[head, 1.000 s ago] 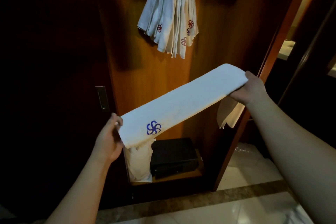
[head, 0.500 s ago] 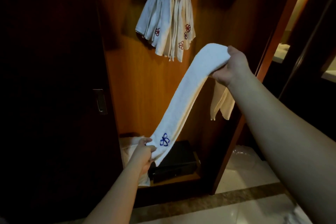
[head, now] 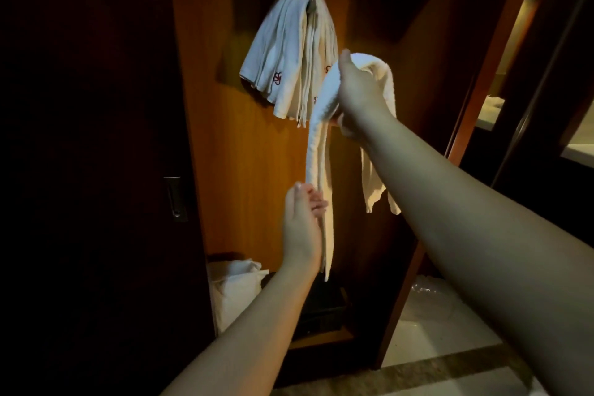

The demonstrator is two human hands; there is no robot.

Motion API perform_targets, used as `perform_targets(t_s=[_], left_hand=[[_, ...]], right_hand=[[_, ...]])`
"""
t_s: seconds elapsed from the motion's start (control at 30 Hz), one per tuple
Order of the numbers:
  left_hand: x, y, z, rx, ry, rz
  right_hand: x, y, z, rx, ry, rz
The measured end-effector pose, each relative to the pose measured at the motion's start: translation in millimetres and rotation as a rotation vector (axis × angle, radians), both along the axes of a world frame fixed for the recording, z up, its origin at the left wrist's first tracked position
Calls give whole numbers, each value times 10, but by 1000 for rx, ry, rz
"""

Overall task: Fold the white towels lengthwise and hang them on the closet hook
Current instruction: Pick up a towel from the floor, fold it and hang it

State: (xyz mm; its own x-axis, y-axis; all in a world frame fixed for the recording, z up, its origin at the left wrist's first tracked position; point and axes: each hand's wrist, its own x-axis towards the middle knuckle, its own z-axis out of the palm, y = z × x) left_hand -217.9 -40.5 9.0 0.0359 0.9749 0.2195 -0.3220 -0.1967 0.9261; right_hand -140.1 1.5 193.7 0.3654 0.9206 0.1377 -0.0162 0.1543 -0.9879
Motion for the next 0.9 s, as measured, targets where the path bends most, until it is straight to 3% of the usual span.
perform_targets(t_s=[0.1, 0.3, 0.4, 0.47, 0.67, 0.9], left_hand=[[169, -23, 246, 98, 63, -132], [160, 279, 550, 46, 154, -237], [-26, 572, 682, -82, 59, -149], [-139, 721, 749, -149, -14, -135], [-419, 898, 972, -54, -522, 39], [-481, 1187, 1528, -53, -456, 57]], right_hand=[[-111, 27, 130, 54, -69, 13], [-185, 48, 445, 145, -41, 29], [-85, 56, 522, 206, -32, -7], [57, 64, 457, 225, -164, -92], [489, 160, 118, 147, -441, -290], [871, 512, 122, 79, -372, -334]])
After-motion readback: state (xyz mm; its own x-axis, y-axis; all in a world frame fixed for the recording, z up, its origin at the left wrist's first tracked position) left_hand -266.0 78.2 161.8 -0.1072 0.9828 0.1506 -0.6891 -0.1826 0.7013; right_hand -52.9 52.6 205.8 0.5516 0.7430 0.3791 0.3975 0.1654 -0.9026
